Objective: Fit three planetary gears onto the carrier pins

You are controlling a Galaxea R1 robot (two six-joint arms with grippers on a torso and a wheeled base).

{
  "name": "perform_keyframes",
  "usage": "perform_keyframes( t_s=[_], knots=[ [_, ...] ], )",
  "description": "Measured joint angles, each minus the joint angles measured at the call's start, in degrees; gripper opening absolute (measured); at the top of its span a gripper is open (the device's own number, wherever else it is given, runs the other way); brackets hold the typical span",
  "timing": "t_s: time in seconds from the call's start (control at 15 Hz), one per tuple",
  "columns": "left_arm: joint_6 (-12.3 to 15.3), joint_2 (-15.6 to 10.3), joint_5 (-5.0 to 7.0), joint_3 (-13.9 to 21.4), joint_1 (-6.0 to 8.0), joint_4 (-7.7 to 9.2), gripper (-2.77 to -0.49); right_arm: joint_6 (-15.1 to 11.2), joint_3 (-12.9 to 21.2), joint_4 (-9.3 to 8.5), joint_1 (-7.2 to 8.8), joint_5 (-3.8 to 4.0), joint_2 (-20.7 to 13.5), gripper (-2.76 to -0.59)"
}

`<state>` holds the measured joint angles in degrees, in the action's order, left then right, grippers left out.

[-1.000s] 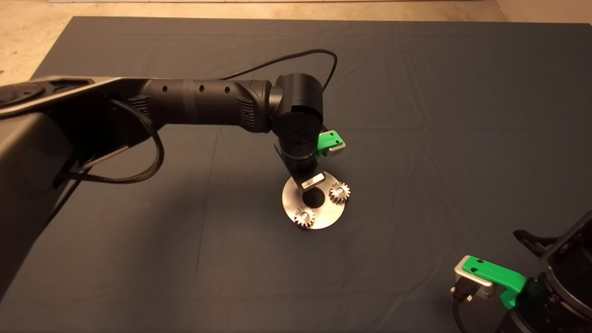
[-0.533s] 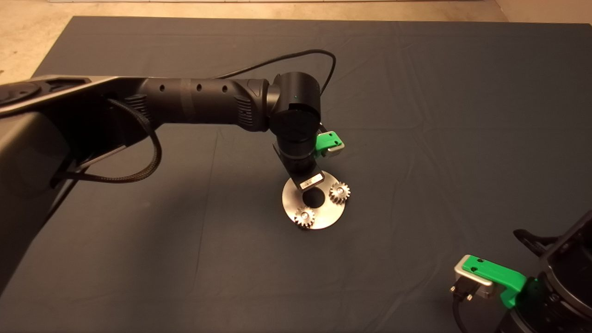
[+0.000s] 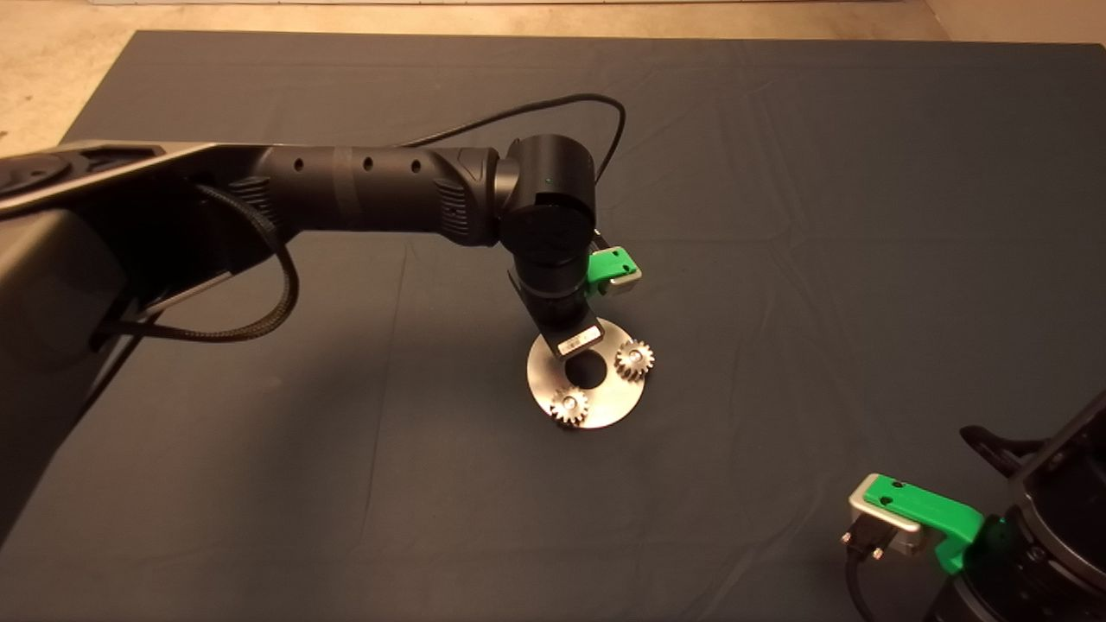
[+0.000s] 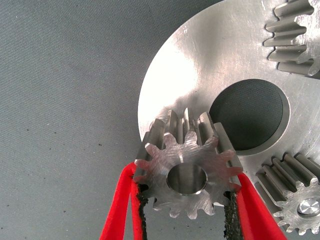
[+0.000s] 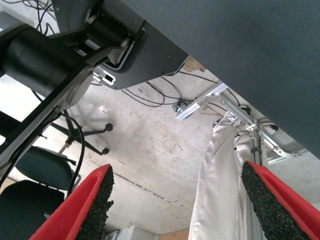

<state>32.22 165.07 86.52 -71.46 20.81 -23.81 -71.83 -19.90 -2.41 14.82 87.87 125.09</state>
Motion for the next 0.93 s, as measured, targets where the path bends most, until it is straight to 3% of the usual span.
perform_keyframes(
  t_s=[0.67, 0.93],
  knots=[
    [-0.17, -0.33, -0.13, 0.1, 0.0, 0.07, -2.61, 0.0, 0.0, 0.0, 0.46, 0.0, 0.0, -1.47],
    [-0.39, -0.93, -0.72, 0.32, 0.0, 0.16, -2.61, 0.0, 0.0, -0.01, 0.46, 0.0, 0.0, -1.47]
  ],
)
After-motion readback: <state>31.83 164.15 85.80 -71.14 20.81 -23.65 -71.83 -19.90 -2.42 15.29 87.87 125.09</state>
